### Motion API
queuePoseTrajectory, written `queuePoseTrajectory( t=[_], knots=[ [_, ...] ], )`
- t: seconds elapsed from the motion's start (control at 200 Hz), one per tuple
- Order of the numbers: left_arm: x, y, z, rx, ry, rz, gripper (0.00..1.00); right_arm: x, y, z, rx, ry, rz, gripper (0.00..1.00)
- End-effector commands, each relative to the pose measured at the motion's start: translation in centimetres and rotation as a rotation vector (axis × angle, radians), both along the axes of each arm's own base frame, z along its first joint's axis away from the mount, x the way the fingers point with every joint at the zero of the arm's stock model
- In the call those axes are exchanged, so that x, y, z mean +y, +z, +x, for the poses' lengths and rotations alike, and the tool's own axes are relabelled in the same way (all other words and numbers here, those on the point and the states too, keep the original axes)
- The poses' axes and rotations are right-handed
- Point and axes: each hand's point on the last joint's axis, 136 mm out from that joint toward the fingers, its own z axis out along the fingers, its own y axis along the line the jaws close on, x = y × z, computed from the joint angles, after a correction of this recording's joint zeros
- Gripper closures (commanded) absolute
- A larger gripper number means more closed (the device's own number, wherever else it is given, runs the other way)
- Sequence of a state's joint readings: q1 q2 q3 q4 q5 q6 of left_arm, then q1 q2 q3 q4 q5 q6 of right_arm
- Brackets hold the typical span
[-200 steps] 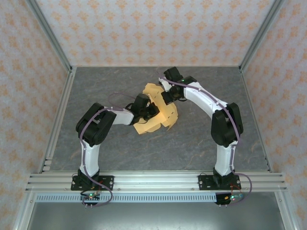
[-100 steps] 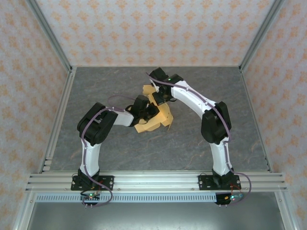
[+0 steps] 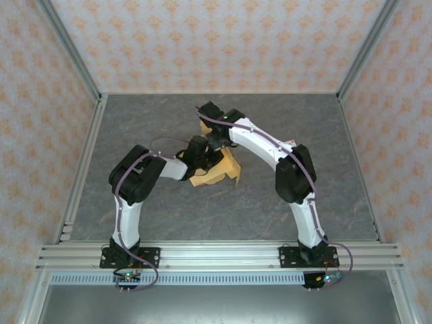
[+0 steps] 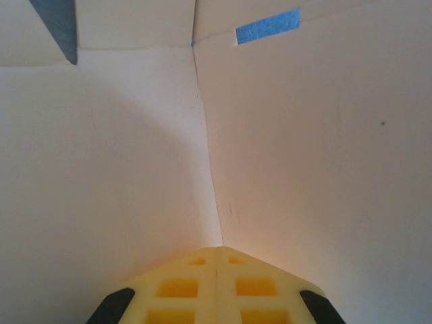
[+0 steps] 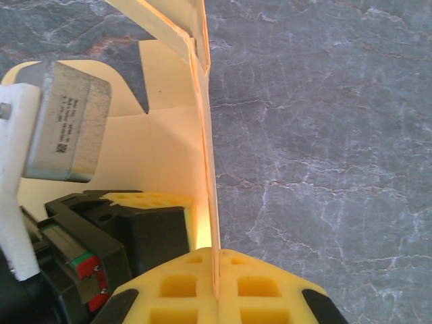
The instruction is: Fold the paper box
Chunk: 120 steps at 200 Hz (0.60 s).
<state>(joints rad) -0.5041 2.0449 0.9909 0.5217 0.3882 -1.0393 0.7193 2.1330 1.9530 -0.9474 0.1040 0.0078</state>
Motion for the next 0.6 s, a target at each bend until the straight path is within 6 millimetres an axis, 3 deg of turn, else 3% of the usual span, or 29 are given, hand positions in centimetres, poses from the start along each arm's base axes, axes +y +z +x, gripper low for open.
queuePoseTrajectory(
  t=[0.0,0.295,0.596],
  knots=[
    [1.9,-5.2,-2.3,0.125,0.025,0.113,0.98,-0.5,-3.0,-0.2,0.038,-0.038,-0.061,1.00],
    [2.6,-3.9,-2.4,0.101,0.020,0.135,0.98,-2.3,-0.9,1.2,-0.047,0.031,-0.223,1.00],
    [3.2,-3.2,-2.6,0.097,0.034,0.090,0.97,-2.8,-0.6,2.0,-0.083,0.059,-0.292,1.00]
  ],
)
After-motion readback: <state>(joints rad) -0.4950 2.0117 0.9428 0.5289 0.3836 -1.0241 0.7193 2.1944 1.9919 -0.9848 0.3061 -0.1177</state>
